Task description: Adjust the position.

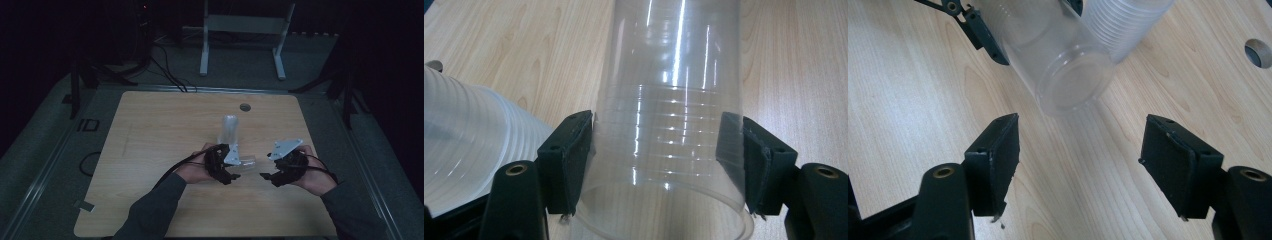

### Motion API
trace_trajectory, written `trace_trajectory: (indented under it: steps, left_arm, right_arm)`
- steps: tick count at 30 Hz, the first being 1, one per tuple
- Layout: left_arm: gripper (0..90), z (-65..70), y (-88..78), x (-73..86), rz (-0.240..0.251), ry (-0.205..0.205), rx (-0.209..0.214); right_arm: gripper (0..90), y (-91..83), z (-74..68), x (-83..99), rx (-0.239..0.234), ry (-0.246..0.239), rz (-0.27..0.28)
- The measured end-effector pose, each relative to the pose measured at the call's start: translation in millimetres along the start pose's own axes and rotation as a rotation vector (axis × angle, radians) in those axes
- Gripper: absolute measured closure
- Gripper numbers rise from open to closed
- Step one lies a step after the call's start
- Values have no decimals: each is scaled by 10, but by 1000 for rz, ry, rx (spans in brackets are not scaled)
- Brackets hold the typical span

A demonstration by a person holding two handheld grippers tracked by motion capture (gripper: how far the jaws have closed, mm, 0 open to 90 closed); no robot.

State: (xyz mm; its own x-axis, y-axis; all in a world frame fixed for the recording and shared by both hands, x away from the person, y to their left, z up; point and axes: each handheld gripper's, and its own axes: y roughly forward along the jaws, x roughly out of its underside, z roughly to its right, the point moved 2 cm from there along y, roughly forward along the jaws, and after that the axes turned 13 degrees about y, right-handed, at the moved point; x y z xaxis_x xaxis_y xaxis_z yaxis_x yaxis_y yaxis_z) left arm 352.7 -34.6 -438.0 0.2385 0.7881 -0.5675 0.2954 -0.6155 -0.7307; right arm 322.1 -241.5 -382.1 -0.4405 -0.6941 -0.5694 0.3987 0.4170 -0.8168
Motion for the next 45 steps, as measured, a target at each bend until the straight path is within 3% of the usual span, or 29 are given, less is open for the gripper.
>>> trace_trajectory:
  steps: [30, 45]
  left_arm:
    - [315, 66, 16, -33, 19, 47, 36]
    - [315, 84, 19, -55, 21, 63, 36]
  right_arm:
    - [290, 164, -82, -143, -62, -80, -68]
    - [285, 248, -115, -168, -84, -89, -95]
